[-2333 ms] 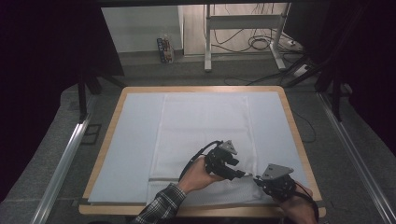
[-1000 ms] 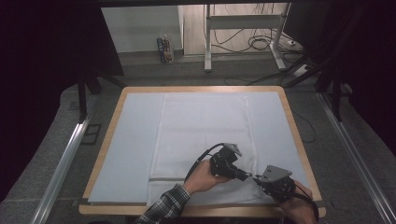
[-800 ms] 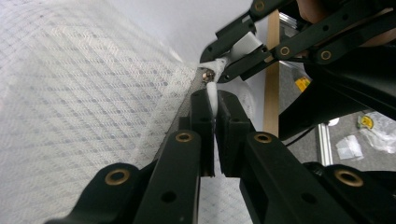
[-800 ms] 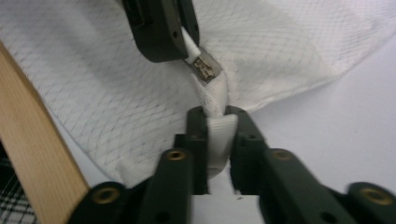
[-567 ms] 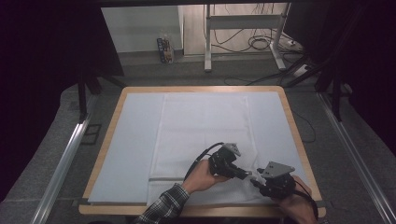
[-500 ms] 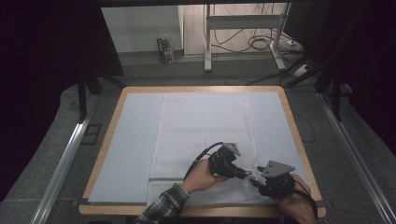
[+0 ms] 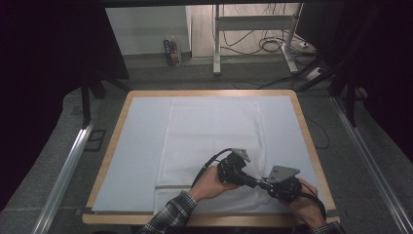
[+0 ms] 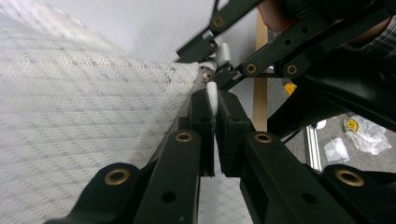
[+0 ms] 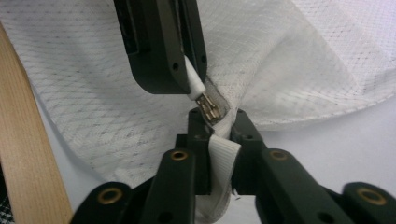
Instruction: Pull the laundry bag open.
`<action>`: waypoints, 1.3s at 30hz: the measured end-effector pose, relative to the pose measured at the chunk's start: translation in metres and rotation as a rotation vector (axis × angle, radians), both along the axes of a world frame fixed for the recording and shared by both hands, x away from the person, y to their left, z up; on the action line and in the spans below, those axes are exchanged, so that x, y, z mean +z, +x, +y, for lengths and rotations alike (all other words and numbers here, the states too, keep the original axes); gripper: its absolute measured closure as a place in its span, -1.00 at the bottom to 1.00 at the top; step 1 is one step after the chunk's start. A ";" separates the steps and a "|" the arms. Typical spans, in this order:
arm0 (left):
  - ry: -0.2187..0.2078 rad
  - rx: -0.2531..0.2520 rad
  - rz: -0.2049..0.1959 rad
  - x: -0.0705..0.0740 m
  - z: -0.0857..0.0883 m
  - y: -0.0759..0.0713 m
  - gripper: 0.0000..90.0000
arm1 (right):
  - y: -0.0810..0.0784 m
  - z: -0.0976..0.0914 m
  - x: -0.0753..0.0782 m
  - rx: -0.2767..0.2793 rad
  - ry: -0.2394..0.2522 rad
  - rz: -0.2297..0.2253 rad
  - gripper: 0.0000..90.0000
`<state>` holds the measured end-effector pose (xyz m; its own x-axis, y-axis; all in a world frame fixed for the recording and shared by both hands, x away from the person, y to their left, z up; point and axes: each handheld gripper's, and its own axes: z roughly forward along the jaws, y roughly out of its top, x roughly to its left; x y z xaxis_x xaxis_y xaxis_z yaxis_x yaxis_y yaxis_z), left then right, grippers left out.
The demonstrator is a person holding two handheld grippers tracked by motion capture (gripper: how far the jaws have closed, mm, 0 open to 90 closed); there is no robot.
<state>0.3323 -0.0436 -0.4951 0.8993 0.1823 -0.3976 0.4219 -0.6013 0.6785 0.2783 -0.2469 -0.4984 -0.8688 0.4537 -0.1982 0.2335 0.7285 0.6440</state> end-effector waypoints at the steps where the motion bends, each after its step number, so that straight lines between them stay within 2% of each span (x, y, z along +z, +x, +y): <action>1: 0.002 0.000 -0.002 0.000 0.000 0.000 0.91 | 0.000 0.000 0.000 -0.004 0.000 0.002 0.81; 4: 0.006 0.007 -0.003 -0.001 -0.001 0.000 0.88 | 0.000 0.000 0.000 -0.011 0.000 0.013 0.82; 10: 0.000 0.022 0.009 -0.001 -0.001 0.000 0.85 | 0.000 0.002 0.000 -0.010 -0.018 0.006 0.83; 16: 0.007 0.016 0.006 0.000 -0.002 -0.001 0.93 | -0.001 0.002 0.000 -0.013 -0.028 0.009 0.83; 19: -0.006 0.029 0.013 -0.001 -0.001 -0.001 0.94 | -0.001 0.002 0.000 -0.017 -0.026 0.004 0.85; 22: 0.003 0.017 0.003 -0.001 0.001 0.000 0.94 | -0.001 0.002 0.000 -0.023 -0.021 0.009 0.86; 23: -0.006 0.027 0.014 -0.001 0.001 -0.001 0.95 | -0.001 0.001 0.000 -0.021 -0.015 0.013 0.86; 25: 0.000 0.027 0.010 0.000 0.003 -0.001 0.95 | -0.002 0.001 0.001 -0.022 -0.008 0.016 0.87; 26: 0.013 0.022 -0.002 0.000 0.004 -0.001 0.95 | -0.002 0.000 0.000 -0.023 -0.014 0.015 0.87; 27: 0.017 0.029 0.002 0.000 0.006 0.000 0.95 | -0.002 0.000 0.000 -0.030 -0.016 0.016 0.87; 29: 0.008 0.046 0.017 -0.001 0.010 0.000 0.95 | -0.001 -0.005 0.000 -0.037 0.003 0.025 0.87; 31: 0.016 0.039 0.007 -0.001 0.014 0.001 0.95 | -0.001 -0.006 0.001 -0.040 0.013 0.028 0.87; 36: 0.032 0.033 -0.003 -0.002 0.017 -0.001 0.95 | -0.002 -0.004 0.000 -0.027 0.000 0.025 0.87; 39: 0.029 0.046 0.008 -0.002 0.022 -0.001 0.95 | -0.002 -0.005 0.000 -0.032 0.005 0.036 0.88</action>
<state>0.3313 -0.0212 -0.4976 0.8866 0.2348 -0.3984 0.4546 -0.6007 0.6576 0.2767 -0.2523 -0.4982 -0.8605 0.4821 -0.1648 0.2794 0.7170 0.6386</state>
